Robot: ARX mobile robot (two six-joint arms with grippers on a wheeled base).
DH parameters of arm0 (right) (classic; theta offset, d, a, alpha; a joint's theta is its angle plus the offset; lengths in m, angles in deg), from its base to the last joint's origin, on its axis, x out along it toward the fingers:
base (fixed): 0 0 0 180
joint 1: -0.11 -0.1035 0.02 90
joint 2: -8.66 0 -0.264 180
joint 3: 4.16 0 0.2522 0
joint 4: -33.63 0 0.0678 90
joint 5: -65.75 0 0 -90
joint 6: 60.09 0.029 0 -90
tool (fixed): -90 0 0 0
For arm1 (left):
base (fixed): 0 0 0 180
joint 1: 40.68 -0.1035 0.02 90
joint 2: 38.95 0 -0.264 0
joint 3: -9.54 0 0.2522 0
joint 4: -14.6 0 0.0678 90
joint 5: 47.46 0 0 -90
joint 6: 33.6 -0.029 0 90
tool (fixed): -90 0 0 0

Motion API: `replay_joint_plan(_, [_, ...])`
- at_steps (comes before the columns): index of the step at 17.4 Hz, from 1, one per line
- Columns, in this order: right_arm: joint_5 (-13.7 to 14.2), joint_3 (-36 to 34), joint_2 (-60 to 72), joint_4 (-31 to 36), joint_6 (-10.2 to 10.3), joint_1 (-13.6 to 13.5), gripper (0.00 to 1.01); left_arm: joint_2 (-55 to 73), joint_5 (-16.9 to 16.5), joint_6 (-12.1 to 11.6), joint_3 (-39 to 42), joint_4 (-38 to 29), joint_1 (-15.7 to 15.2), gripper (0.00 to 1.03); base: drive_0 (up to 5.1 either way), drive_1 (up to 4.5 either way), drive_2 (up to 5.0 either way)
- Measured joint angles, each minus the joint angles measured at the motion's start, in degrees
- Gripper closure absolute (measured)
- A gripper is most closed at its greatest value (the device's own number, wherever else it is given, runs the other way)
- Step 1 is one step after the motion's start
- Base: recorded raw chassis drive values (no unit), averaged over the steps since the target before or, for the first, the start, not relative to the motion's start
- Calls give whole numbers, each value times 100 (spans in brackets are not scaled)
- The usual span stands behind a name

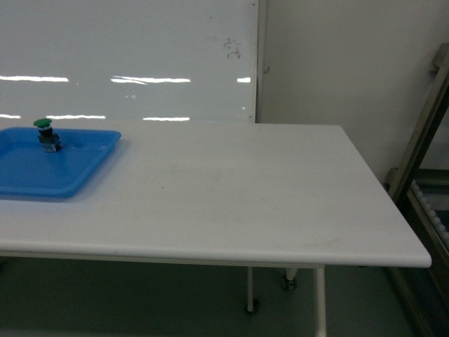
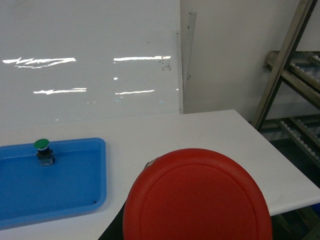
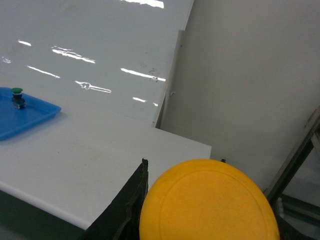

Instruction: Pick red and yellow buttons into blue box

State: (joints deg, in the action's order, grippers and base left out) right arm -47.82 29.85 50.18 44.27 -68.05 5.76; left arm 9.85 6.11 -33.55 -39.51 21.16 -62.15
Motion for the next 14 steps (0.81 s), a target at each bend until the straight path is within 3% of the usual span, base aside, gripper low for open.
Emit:
replay_joint_plan(6, [0,0,2,0,0,0,66,-2,2,0,0,-9,0,79,499,-251,-222])
replay_joint_plan(14, [2,0,2,0,0,0,66,9,-2,0,0,9,4,79,465,-380,-110])
